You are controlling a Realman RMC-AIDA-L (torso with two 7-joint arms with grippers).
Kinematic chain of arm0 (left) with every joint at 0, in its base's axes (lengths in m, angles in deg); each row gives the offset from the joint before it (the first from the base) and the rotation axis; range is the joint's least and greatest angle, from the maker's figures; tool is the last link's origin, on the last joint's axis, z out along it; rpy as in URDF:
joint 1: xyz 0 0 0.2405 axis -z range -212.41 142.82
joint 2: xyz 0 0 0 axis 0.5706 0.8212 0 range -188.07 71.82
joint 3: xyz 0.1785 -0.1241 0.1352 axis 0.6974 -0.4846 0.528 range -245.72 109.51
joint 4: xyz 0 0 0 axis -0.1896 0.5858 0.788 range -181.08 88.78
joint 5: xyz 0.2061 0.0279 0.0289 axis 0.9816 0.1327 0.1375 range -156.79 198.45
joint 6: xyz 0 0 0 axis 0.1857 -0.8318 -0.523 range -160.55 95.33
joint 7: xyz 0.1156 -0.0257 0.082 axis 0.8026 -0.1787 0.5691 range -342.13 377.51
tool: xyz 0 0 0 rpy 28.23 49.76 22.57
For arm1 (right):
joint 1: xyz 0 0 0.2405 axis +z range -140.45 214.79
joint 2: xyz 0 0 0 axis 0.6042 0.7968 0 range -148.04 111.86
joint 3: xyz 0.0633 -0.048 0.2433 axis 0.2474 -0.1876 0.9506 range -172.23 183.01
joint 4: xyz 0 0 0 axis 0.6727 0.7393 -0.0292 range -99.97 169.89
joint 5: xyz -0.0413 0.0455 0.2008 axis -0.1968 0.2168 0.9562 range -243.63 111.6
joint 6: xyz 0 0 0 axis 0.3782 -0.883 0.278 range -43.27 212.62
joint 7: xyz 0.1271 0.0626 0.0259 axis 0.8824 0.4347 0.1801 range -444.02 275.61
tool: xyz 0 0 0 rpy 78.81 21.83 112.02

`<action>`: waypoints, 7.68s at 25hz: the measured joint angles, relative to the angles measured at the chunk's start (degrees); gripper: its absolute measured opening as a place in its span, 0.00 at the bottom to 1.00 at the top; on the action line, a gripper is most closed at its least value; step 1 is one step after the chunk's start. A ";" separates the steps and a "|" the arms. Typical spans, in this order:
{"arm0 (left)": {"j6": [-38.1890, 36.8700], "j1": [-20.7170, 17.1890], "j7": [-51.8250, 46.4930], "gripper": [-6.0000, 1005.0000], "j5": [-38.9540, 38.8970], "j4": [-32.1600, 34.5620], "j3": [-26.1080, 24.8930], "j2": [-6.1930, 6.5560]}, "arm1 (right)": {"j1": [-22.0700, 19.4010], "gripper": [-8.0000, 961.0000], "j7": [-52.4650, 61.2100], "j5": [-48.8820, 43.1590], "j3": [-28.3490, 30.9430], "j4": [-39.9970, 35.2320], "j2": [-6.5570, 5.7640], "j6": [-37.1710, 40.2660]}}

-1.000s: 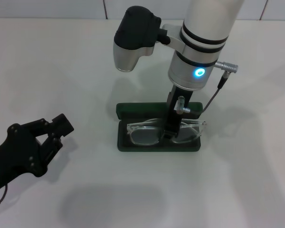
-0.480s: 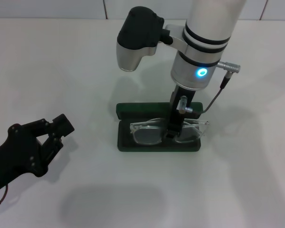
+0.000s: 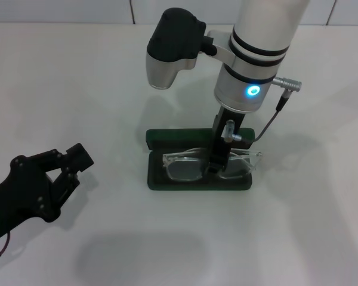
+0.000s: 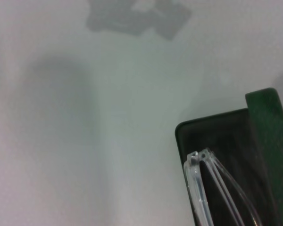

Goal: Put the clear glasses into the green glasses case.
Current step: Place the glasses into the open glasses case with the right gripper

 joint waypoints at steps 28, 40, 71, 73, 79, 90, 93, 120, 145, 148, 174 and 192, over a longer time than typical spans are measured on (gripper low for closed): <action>-0.01 0.00 -0.02 0.14 0.09 -0.06 0.02 0.00 | -0.16 0.27 0.99 -0.41 -0.71 -0.51 0.00 -0.39; -0.01 0.00 -0.02 0.14 0.08 -0.06 0.02 0.00 | 0.39 0.30 1.70 -0.71 -0.70 -2.77 0.00 0.22; -0.01 0.00 0.00 0.14 0.08 -0.07 0.02 0.00 | 0.09 0.25 6.06 -2.20 -3.78 -3.58 0.00 0.23; 0.00 0.00 0.19 0.14 0.08 -0.07 0.02 0.00 | 0.13 0.23 6.06 -2.24 -3.78 -3.59 0.00 0.13; -0.01 0.00 0.40 0.14 0.08 -0.07 0.02 0.00 | 0.16 0.14 6.06 -2.79 -3.78 -3.59 0.00 -0.38; -0.01 -0.07 0.42 0.14 0.08 -0.06 0.02 0.00 | -0.33 0.09 6.01 -4.07 -3.78 -6.53 0.00 -0.77; -0.01 -0.19 0.42 0.14 0.08 -0.06 0.02 0.00 | -0.40 0.09 5.94 -4.45 -3.78 -7.23 0.00 -0.36; -0.01 -0.17 0.17 0.14 -0.14 -0.06 -0.33 0.03 | -9.59 0.08 4.82 -18.25 -1.34 -24.11 0.00 2.71; -0.01 -0.70 0.26 0.14 -0.21 -0.06 -0.38 0.07 | -13.26 0.07 -5.68 -21.67 3.48 -30.93 -0.05 9.40; 0.00 -0.70 0.22 0.14 -0.17 -0.06 -0.41 0.00 | -14.05 0.07 -6.85 -23.62 3.52 -32.22 -0.02 9.13; 0.18 -0.70 -0.02 0.14 -0.37 -0.06 -0.42 0.12 | -14.88 0.08 -14.51 -20.06 3.60 -32.79 0.00 8.13; 0.69 -0.70 -0.02 0.14 -0.14 -0.06 -0.42 0.00 | -15.41 0.08 -14.60 -19.33 3.26 -32.29 0.00 8.16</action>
